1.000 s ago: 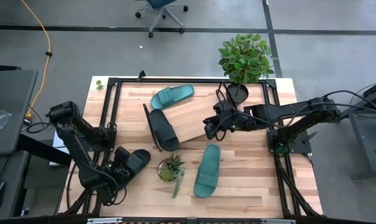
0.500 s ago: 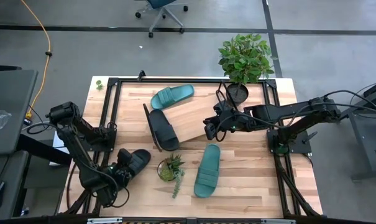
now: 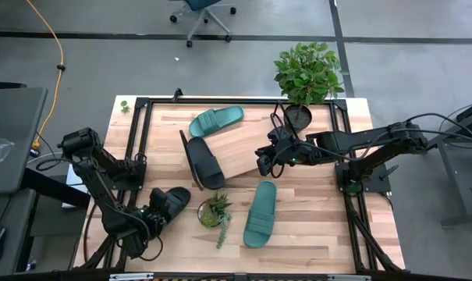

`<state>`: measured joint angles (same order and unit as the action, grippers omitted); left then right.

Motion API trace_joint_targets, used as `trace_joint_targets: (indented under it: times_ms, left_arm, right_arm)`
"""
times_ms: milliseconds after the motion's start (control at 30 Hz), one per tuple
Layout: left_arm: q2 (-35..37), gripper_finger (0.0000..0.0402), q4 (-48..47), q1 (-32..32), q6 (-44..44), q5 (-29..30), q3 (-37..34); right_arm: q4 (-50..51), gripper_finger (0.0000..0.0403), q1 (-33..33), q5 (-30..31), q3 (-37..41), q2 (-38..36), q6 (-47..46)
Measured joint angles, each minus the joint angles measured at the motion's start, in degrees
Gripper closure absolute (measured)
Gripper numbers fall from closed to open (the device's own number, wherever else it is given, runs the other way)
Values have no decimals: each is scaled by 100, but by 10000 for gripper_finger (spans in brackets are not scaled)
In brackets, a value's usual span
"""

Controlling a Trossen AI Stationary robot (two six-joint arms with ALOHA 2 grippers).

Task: Pick and place slides into the shelf
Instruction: Put the black slipper on the shelf

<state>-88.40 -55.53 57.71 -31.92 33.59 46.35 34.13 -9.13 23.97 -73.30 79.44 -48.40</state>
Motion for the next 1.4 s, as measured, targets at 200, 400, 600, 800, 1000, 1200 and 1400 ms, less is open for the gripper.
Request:
trace_joint_targets:
  times_ms: [200,400,600,800,1000,1200,1400]
  left_arm:
    - [0,220,-186,0,-141,117,-42]
    - [0,220,-159,0,-156,362,-40]
    - [0,220,-148,0,-156,749,-40]
    - [0,221,-143,0,-158,784,-40]
    - [0,279,-142,0,-160,698,-40]
    - [0,379,-144,0,-154,485,-35]
    - [0,377,-146,0,-158,461,-35]
  right_arm:
    - [0,346,-2,-11,0,0,-2]
    - [0,346,-2,-11,0,0,-7]
    - [0,346,-3,-7,0,0,-2]
    - [2,346,-2,-4,0,0,0]
    - [4,346,-2,46,0,0,0]
    - [42,346,-4,176,0,0,2]
    - [42,346,-4,256,-1,0,2]
